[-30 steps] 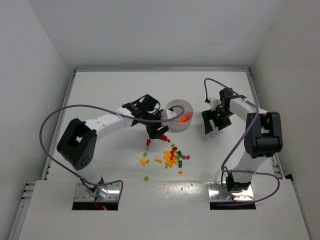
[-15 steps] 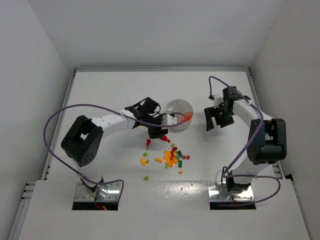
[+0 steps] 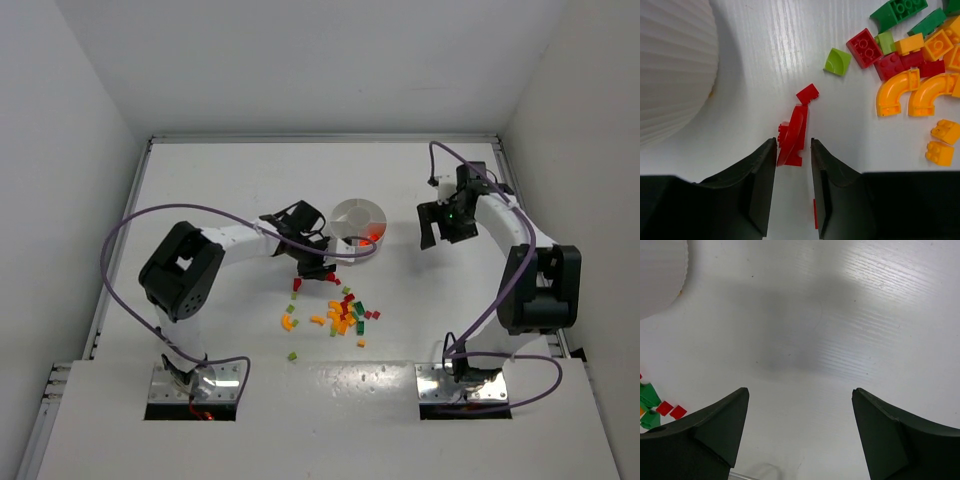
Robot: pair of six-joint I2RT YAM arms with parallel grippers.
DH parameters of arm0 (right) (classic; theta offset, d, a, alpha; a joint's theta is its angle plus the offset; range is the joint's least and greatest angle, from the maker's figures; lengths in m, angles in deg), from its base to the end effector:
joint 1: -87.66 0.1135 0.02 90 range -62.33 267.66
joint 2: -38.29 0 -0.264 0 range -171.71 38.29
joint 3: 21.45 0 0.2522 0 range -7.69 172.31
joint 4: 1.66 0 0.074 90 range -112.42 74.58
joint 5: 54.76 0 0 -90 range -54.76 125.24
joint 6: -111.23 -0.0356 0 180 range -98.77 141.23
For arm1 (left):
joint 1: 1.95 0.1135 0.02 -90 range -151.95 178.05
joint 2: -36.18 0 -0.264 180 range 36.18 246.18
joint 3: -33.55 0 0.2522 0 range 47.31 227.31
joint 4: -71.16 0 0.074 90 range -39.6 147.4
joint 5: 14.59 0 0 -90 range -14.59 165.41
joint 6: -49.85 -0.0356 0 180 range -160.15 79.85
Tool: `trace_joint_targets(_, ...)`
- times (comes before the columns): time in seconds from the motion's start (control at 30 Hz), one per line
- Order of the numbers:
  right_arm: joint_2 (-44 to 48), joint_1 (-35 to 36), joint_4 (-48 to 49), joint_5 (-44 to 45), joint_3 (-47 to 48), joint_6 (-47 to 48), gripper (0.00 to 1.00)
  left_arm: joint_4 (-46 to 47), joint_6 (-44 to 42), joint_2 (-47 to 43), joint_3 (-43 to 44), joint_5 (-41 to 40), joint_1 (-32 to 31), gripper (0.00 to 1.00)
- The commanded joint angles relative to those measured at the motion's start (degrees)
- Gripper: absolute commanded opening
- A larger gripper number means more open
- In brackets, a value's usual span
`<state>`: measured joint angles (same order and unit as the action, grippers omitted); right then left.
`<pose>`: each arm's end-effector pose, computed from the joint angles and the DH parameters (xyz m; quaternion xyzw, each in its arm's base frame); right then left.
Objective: Sort the legos into containers by color
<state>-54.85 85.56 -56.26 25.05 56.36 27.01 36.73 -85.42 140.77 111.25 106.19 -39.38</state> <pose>0.3151 -0.0053 0.2080 -0.0470 0.9798 0.0753 0.1792 0.2761 -0.2343 0.1632 0.6665 0.6578 -0.2402 0.2558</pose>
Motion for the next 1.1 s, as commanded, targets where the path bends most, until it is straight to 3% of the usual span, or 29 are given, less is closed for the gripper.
trace_joint_targets(0.0,2.1,-0.8,-0.5,0.8,2.0,-0.2,0.83,-1.2,-3.4,1.6,2.9,3.6,-0.2,0.39)
trace_joint_targets(0.33,3.1,-1.3,-0.5,0.8,0.8,-0.2,0.83,-4.1,-3.9,1.3,4.9,3.5,-0.7,0.15)
trace_joint_targets(0.63,3.1,-1.8,0.1,-0.3,0.3,-0.2,0.83,-15.0,-5.3,-7.5,10.8,4.5,-0.2,0.10)
trace_joint_targets(0.87,2.1,-1.8,0.1,-0.8,0.9,-0.2,0.83,-18.8,-5.3,-6.6,21.1,4.4,1.0,0.08)
trace_joint_targets(1.07,1.6,-1.8,0.1,-0.8,2.1,-0.2,0.83,-19.8,-11.0,-2.6,25.3,3.8,2.7,0.08)
